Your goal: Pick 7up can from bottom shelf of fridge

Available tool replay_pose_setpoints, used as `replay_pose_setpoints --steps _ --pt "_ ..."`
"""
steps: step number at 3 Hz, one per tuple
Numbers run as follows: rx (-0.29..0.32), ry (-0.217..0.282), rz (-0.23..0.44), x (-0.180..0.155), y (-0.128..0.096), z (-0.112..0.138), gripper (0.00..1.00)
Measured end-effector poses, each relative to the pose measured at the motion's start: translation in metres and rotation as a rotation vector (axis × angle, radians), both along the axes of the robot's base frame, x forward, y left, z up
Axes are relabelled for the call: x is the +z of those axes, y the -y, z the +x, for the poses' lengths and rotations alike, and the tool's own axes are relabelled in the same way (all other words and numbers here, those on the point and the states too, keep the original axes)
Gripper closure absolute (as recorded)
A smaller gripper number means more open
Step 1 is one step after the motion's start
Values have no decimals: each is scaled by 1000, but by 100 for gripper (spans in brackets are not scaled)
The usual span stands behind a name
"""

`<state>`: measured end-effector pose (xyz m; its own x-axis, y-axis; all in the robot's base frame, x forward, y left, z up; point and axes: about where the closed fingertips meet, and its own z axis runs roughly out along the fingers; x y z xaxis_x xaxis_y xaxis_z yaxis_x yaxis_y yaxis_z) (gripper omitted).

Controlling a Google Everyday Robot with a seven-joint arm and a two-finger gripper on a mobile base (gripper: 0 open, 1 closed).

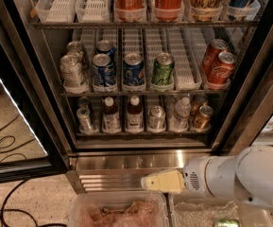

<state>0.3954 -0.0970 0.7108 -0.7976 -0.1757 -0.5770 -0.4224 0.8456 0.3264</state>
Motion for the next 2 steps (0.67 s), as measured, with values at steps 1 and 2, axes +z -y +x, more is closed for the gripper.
replay_pose_setpoints --steps 1,2 --pt "-14 -3 -24 -2 -2 2 0" --pt "-28 41 -124 -11 -1 4 0"
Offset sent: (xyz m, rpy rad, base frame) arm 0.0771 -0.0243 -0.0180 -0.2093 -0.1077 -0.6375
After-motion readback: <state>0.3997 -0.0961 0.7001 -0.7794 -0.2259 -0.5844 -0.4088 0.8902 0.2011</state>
